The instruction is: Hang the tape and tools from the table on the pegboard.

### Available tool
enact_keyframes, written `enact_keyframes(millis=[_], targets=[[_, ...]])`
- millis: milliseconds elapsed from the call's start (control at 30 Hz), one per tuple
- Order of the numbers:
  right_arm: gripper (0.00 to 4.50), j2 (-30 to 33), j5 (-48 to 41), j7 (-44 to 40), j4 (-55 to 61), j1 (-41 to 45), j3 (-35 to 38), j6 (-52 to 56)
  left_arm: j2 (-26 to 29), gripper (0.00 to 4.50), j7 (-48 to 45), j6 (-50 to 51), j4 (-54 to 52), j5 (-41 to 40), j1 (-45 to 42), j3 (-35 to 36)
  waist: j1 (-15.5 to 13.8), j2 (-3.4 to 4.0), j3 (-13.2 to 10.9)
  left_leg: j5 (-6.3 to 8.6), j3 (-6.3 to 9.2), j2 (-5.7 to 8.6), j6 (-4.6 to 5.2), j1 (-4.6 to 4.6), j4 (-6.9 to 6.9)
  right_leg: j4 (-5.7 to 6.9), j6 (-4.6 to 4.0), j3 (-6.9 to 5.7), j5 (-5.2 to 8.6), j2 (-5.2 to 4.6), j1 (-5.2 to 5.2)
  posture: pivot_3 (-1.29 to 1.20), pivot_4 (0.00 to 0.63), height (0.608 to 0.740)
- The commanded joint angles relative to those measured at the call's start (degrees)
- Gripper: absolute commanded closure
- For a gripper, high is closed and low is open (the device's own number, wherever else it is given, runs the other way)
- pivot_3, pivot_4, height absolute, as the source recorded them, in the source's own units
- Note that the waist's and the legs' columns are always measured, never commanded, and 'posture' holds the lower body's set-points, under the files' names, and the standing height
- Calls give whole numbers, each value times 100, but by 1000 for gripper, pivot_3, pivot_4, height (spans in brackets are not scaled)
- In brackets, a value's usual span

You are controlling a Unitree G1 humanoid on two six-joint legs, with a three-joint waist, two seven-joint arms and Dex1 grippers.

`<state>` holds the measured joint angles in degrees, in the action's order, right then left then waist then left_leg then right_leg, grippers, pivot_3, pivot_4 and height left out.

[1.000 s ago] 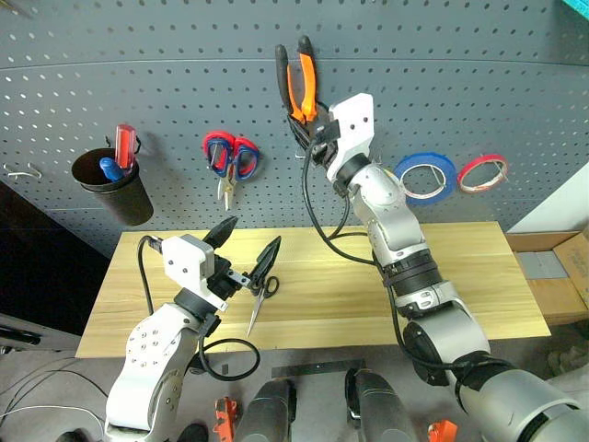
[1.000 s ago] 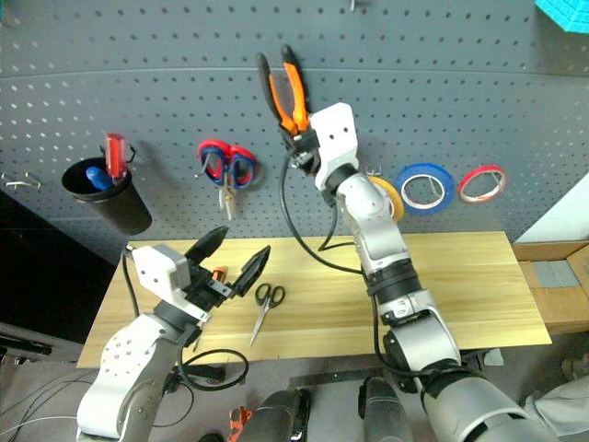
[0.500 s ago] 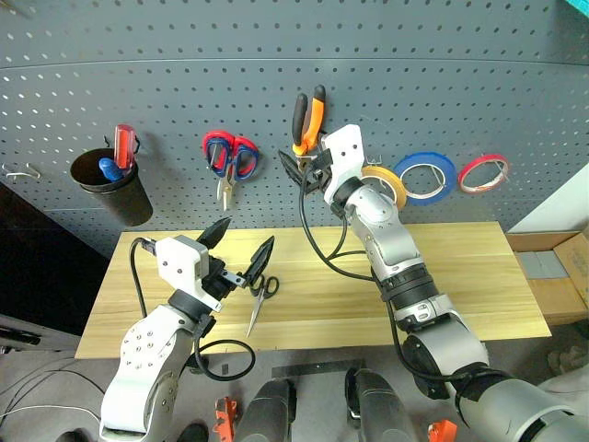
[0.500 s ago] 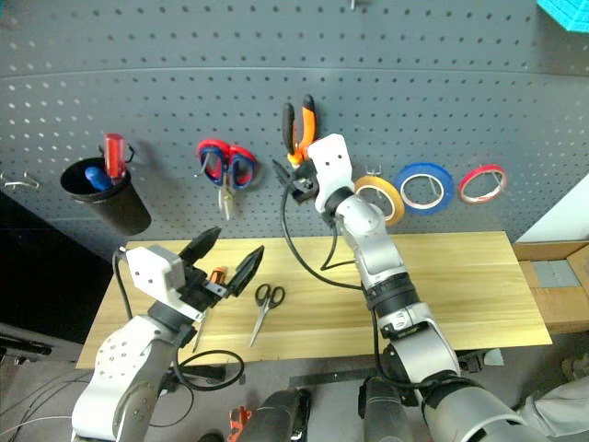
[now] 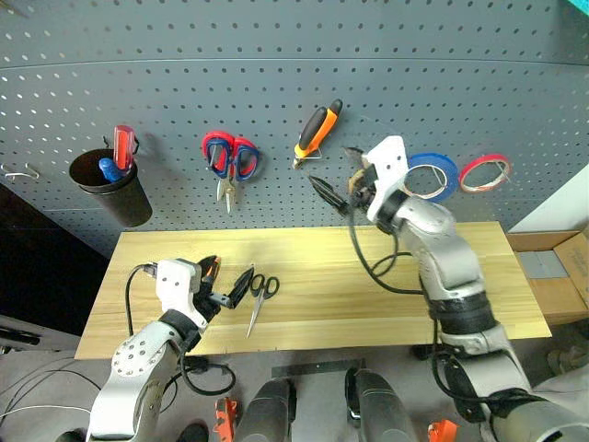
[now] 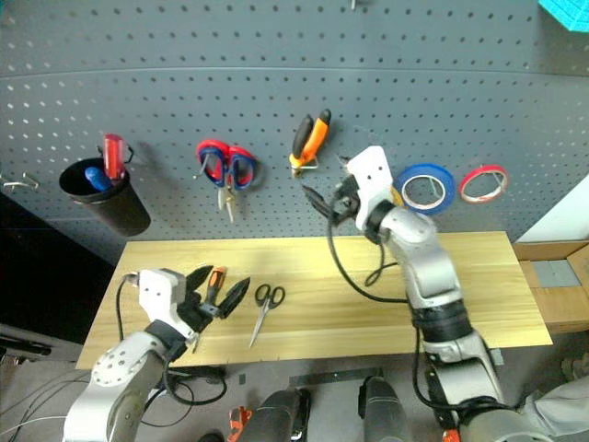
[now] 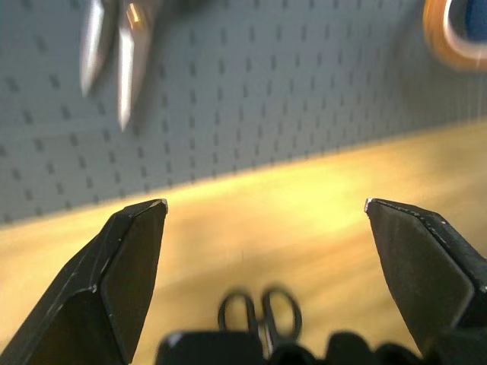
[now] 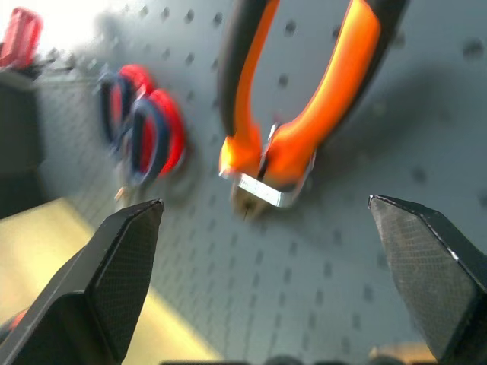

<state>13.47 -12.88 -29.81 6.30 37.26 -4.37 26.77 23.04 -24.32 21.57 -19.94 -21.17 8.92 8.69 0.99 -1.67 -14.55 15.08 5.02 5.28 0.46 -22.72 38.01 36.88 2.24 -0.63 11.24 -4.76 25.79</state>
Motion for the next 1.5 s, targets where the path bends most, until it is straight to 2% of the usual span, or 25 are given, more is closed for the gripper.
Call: enact_keyframes(millis=[33, 133, 200, 367, 567, 767, 1100, 1200, 1300, 1500], targets=[[25, 228, -463, -358, 781, -372, -107, 670, 130, 0, -39, 289, -32, 139, 80, -205, 45, 0, 0, 0, 1, -2, 1, 1, 1, 0, 0, 0, 0, 0, -2, -45, 218, 740], [25, 747, -609, -1033, 1198, -959, -780, 1109, 186, 0, 184, 828, 58, 375, -80, -462, 59, -2, 2, 2, 1, -1, 4, 2, 3, -2, 1, -2, 1, -5, -8, -47, 223, 740], [25, 805, -671, -1115, 1245, -1222, -1001, 1275, 226, 0, 303, 1133, 160, 566, -203, -631, 66, -3, 2, 3, 1, 0, 5, 4, 3, -1, 2, -4, 1, -6, -10, -46, 229, 740], [25, 1145, -311, -1510, 1211, -1834, -1766, 883, 363, 0, 514, 2101, 742, 955, -783, -983, 76, -4, 1, 3, -6, 0, 6, 14, 7, 0, 4, -8, 2, -8, -19, -42, 248, 740], [25, 1130, -261, -1446, 1302, -2049, -1831, 843, 398, 0, 341, 2447, 1338, 1034, -1317, -1180, 73, -6, 0, 3, -4, 0, 6, 22, 7, -2, 8, -10, 4, -10, -26, -55, 258, 740], [25, 1143, -220, -1396, 1434, -2129, -1862, 947, 45, 0, 494, 2847, 1917, 1074, -1721, -1247, 72, -6, -1, 3, -2, 2, 4, 21, 7, -3, 8, -11, 3, -15, -27, -72, 255, 740], [25, 1145, -186, -1329, 1461, -2162, -1842, 994, -372, 0, 1261, 3609, 2148, 1706, -1923, -1594, 75, -6, 0, 4, 1, 2, 4, 65, 5, -5, 38, -5, 22, -18, -68, -85, 256, 740], [25, 1115, -222, -1321, 1462, -2162, -1838, 1026, -440, 0, 1497, 3788, 2298, 1819, -1963, -1463, 77, -5, 1, 4, 1, 2, 5, 76, 2, -5, 42, -5, 24, -18, -78, -83, 254, 740], [0, 1088, -202, -1313, 1425, -2148, -1862, 1011, -463, 537, 1631, 3894, 2426, 1882, -2005, -1418, 78, -5, 3, 4, 0, 2, 4, 85, 2, -5, 44, -5, 26, -18, -86, -82, 253, 740], [0, 1071, -207, -1335, 1339, -2080, -1807, 982, -567, 2524, 1838, 4098, 2572, 1954, -2076, -1402, 83, -1, 6, 5, -1, 2, 4, 89, 1, -5, 54, -5, 31, -18, -89, -77, 253, 740]])
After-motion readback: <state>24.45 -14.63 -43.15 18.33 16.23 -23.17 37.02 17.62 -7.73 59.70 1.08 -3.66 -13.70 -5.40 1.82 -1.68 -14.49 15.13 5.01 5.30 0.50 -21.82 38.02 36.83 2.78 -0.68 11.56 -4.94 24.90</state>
